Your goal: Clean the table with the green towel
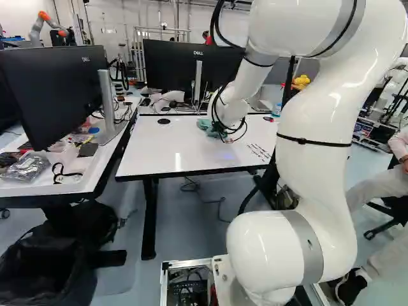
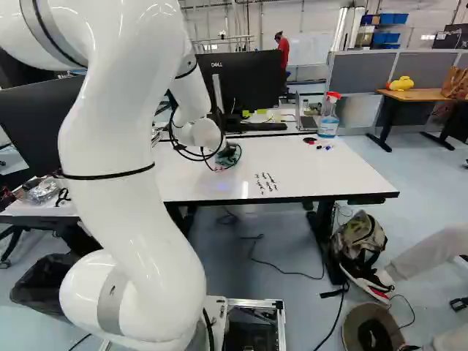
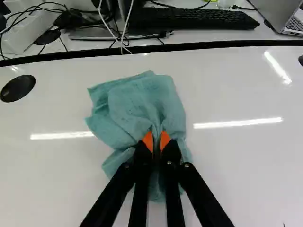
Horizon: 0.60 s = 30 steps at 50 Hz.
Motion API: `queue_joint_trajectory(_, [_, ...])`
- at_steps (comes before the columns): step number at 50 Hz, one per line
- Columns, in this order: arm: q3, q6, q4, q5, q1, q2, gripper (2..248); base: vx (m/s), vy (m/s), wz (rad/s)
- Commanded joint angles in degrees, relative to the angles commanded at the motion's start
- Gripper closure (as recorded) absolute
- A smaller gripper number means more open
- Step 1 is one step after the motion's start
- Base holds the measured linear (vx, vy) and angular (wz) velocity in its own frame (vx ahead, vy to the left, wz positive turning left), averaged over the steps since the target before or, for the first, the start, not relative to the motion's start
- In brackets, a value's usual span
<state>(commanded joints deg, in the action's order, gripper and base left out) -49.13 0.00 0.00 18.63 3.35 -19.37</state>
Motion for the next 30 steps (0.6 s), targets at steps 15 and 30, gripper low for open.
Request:
queue_joint_trajectory(15, [-3.13, 0.0, 0.0, 0.0, 1.97, -2.51, 213, 0.0, 0.0, 0.0])
queue_joint_trajectory(30, [-7.64, 0.0, 0.0, 0.0, 3.27, -6.04, 213, 0.0, 0.0, 0.0])
